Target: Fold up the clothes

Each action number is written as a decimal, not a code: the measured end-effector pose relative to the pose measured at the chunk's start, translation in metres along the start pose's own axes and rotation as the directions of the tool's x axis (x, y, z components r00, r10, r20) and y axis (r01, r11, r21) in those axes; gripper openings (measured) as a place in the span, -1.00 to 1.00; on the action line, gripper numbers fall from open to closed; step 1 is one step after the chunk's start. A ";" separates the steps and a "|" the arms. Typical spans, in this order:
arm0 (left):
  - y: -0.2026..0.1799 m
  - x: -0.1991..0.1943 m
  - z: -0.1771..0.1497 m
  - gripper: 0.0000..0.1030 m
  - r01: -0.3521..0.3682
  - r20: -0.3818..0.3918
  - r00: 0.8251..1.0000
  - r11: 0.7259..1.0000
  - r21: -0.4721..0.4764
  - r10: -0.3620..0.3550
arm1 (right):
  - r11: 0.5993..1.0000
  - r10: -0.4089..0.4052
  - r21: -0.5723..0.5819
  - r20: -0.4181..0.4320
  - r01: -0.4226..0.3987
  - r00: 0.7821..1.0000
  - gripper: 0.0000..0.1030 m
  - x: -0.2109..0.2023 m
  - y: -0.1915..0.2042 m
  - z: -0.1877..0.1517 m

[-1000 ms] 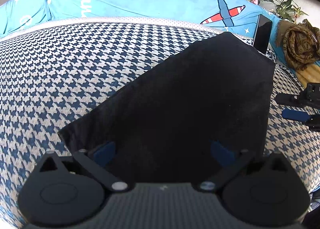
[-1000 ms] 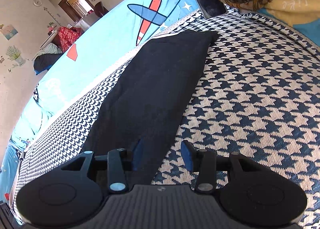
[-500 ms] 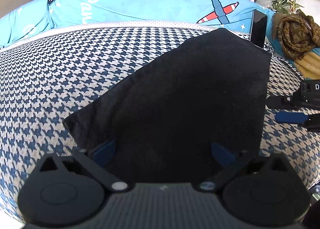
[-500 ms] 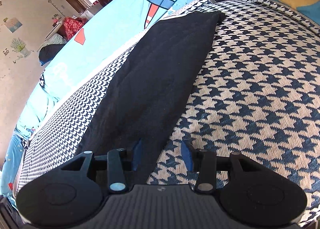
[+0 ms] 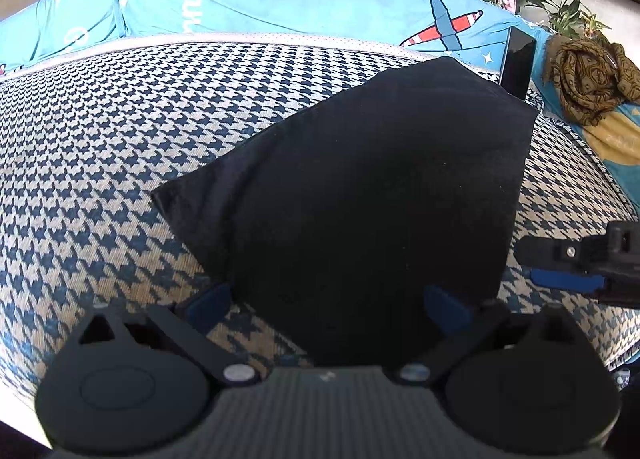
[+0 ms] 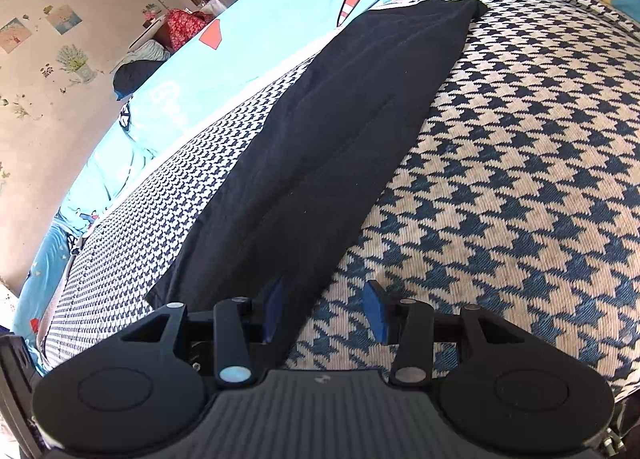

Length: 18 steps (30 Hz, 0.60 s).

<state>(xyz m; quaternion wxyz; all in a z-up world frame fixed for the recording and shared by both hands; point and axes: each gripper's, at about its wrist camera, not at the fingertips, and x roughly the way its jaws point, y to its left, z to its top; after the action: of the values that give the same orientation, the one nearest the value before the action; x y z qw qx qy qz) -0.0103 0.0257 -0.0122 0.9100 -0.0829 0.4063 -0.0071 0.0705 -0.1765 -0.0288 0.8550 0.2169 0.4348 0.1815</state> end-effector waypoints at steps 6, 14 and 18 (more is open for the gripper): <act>0.008 -0.006 -0.004 1.00 0.025 0.006 1.000 0.998 -0.055 -0.025 | 0.997 0.075 0.027 -0.034 -0.075 0.997 -0.16 0.000 0.000 -0.015; 0.022 -0.014 -0.008 1.00 0.077 0.013 0.997 0.987 -0.138 -0.076 | 0.982 0.176 0.094 -0.106 -0.166 0.979 -0.16 0.009 0.002 -0.038; 0.029 -0.016 -0.009 1.00 0.093 0.018 0.996 0.981 -0.169 -0.092 | 0.977 0.199 0.107 -0.130 -0.186 0.971 -0.16 0.015 0.007 -0.046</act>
<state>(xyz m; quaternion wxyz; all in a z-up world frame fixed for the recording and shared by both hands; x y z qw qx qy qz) -0.0299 0.0539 -0.0107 0.9004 -0.1791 0.3963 -0.0142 0.0402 -0.1534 -0.0599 0.7894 0.2850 0.4787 0.2578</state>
